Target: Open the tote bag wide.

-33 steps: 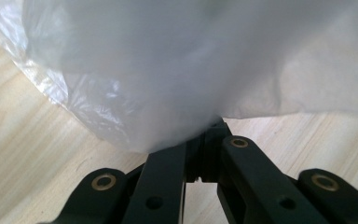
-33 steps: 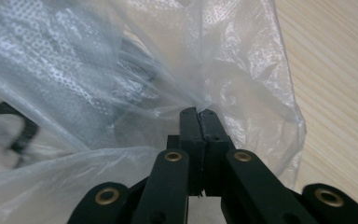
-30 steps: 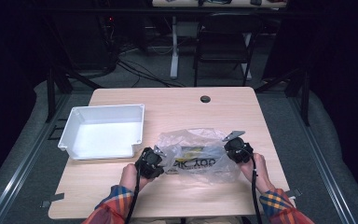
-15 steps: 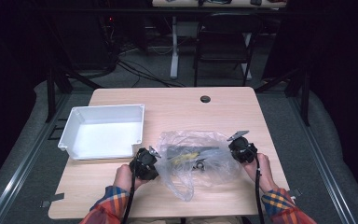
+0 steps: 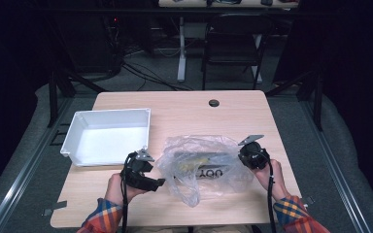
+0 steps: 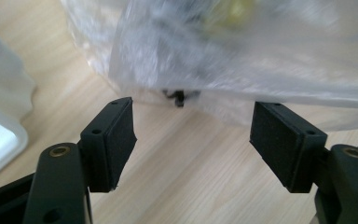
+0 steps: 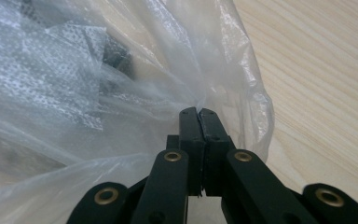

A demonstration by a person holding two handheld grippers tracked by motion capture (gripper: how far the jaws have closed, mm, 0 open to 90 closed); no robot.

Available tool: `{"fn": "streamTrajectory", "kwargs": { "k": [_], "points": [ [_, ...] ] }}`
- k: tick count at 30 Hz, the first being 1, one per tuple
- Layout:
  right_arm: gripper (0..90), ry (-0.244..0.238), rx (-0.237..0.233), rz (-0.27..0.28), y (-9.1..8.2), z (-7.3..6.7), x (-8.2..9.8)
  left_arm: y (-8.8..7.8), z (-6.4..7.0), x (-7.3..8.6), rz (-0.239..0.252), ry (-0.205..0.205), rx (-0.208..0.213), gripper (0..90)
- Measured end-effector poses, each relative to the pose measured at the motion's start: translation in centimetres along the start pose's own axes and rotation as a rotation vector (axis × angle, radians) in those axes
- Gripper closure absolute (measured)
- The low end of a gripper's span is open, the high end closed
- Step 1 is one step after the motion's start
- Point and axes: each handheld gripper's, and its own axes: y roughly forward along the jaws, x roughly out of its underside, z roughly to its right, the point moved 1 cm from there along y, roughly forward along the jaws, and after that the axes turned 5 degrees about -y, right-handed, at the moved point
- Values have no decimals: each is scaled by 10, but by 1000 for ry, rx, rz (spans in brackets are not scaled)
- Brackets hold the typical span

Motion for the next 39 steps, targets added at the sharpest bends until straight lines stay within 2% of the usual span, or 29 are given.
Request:
{"fn": "streamTrajectory", "kwargs": {
  "k": [2,4,8,9,11,12,16,19,23,30,32,36,37,39],
  "points": [
    [899,3,-2,3,-2,0,-1,0,4,-5,19,18,-5,302],
    [897,6,-11,15,-4,-1,-2,4,9,-11,37,47,-37,317],
    [897,-4,-21,31,-7,-3,-5,17,11,-20,63,76,-81,458],
    [897,-6,-25,34,-7,-4,-5,19,10,-21,66,74,-80,537],
    [897,-5,-26,38,-7,-4,-6,27,6,-22,59,66,-89,622],
    [897,-6,-28,40,-7,-4,-6,29,4,-22,53,60,-87,706],
    [895,-4,-35,49,-4,-4,-8,42,-8,-20,15,29,-106,826],
    [895,-11,-27,38,0,-5,-10,52,-16,-19,-9,2,-120,869],
    [895,-15,-8,30,6,-3,-10,65,-22,-19,-51,-12,-141,892],
    [891,2,20,9,18,4,-10,81,-28,-17,-123,-3,-178,898],
    [892,3,41,-6,20,4,-10,83,-30,-14,-137,-9,-178,898],
    [891,11,33,-8,19,6,-8,77,-32,-13,-137,-11,-173,891],
    [890,13,18,-1,18,7,-7,74,-31,-13,-132,-15,-163,833],
    [887,7,-5,18,13,7,-7,64,-29,-13,-139,-23,-148,646]
  ]
}}
